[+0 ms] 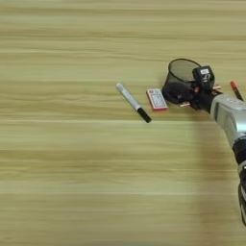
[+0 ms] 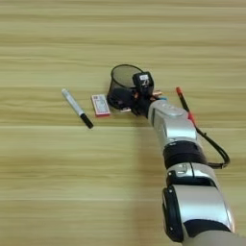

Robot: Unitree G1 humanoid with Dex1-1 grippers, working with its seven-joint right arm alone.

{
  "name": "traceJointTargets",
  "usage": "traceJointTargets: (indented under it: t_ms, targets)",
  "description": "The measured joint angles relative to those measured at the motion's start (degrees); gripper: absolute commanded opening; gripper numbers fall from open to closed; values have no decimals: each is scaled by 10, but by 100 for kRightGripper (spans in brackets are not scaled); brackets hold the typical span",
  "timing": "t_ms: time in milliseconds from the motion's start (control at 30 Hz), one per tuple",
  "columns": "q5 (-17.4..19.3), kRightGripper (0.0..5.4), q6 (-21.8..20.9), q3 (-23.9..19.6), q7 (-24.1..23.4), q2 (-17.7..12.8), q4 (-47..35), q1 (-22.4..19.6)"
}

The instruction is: Move the objects on the table

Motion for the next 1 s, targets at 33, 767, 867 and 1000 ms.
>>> traceJointTargets:
  t_ms: [33,767,867,1000]
  targets:
    - [0,470,0,0,0,0,0,0]
    - [0,470,43,-11,-5,-6,-133,74]
    - [0,470,55,-15,-5,-10,-159,89]
    - [0,470,68,-23,-6,-14,-187,112]
